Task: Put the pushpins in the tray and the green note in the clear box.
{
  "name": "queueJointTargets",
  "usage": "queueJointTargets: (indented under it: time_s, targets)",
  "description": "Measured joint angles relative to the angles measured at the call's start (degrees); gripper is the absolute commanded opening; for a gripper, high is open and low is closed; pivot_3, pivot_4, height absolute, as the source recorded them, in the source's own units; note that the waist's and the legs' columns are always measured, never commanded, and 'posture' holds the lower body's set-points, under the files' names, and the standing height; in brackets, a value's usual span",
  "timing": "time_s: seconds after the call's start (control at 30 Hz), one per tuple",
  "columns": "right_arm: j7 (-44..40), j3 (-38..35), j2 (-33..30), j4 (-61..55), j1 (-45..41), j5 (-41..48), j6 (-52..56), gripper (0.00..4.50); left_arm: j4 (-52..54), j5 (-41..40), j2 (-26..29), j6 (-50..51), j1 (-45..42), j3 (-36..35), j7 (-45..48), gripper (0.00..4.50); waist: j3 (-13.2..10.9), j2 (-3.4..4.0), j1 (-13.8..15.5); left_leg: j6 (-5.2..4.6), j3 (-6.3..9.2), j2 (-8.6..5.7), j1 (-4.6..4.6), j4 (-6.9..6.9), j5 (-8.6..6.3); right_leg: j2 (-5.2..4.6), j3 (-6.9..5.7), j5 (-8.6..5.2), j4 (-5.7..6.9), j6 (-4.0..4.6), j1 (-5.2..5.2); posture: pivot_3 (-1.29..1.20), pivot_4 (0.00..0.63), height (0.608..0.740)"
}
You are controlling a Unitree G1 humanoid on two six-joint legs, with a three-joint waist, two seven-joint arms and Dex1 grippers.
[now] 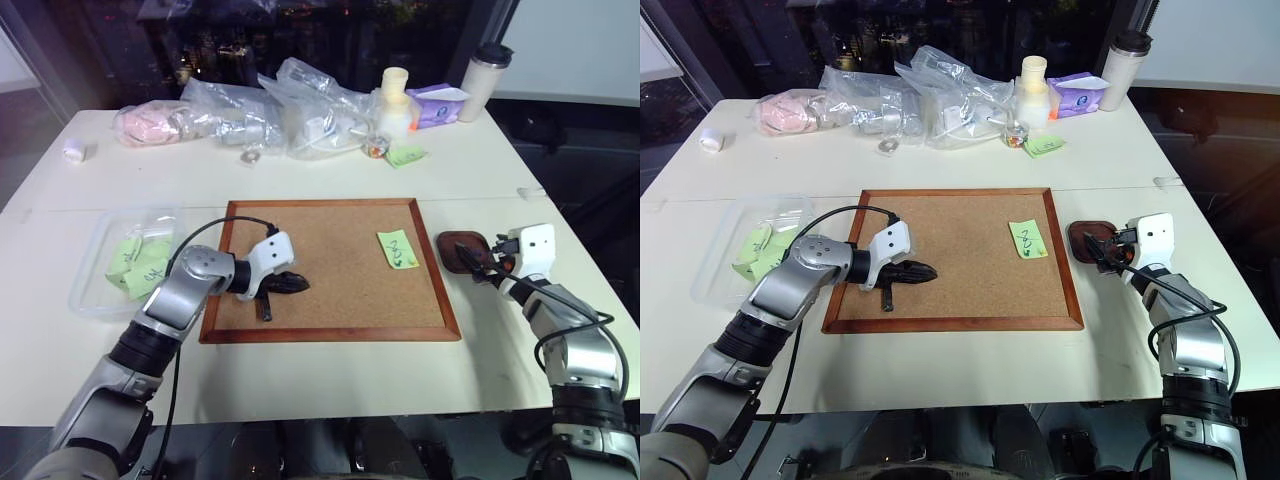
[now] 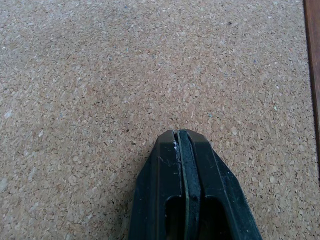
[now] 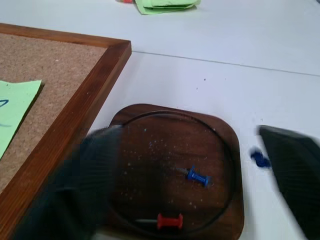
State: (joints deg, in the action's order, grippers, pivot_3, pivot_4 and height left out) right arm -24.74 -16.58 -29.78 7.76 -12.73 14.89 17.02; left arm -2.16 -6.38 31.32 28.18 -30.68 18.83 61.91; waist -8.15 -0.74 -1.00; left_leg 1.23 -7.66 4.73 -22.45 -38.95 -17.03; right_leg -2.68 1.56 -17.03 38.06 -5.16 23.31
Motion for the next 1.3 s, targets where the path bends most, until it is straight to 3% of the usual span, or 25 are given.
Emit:
queueJointTargets:
  time_s: [0.5,0.73,0.93,1.03,1.2,1.3]
  targets:
    - [-3.0,-0.7,2.1,-8.7,2.0,8.0,3.6,4.48,0.1,0.0,0.1,0.0,0.1,0.0,0.0,0.0,0.0,0.0,0.0,-0.07,0.02,0.01,0.0,0.02,-0.04,0.0,0.0,0.0,-0.01,0.01,0.0,0.0,0.15,0.734]
    - [-8.8,5.3,1.2,-19.8,8.1,10.8,10.4,4.48,0.1,0.0,0.3,0.0,0.2,0.0,0.0,0.0,0.0,0.0,-0.1,-0.13,0.03,0.01,0.0,0.05,-0.08,0.01,0.0,-0.02,-0.03,0.03,0.01,0.0,0.15,0.734]
    - [-7.6,8.1,3.2,-20.2,7.9,9.6,10.1,4.48,0.6,0.0,0.4,0.0,0.3,0.0,0.0,0.0,0.0,-0.01,0.0,-0.17,0.04,0.01,0.0,0.05,-0.1,0.02,-0.01,-0.03,-0.04,0.05,0.01,0.0,0.15,0.734]
    - [-7.6,9.0,3.7,-17.9,7.9,8.4,8.9,3.73,0.8,0.0,0.4,0.0,0.4,0.0,0.0,0.0,0.0,-0.01,0.0,-0.18,0.03,0.0,0.0,0.05,-0.1,0.02,-0.01,-0.03,-0.05,0.05,0.01,0.0,0.15,0.734]
    - [-7.9,9.3,3.7,-15.0,7.6,7.0,7.1,1.26,1.0,0.0,0.5,0.1,0.5,0.0,0.0,0.0,0.0,-0.01,-0.1,-0.19,0.03,0.01,0.0,0.05,-0.11,0.02,-0.01,-0.03,-0.04,0.05,0.01,0.0,0.15,0.734]
    - [-8.0,9.3,3.7,-13.3,6.8,6.3,5.9,0.01,1.2,0.0,0.6,0.1,0.6,0.0,0.0,0.0,0.0,-0.01,-0.1,-0.19,0.03,0.01,0.0,0.06,-0.11,0.03,-0.01,-0.03,-0.05,0.05,0.01,0.0,0.15,0.734]
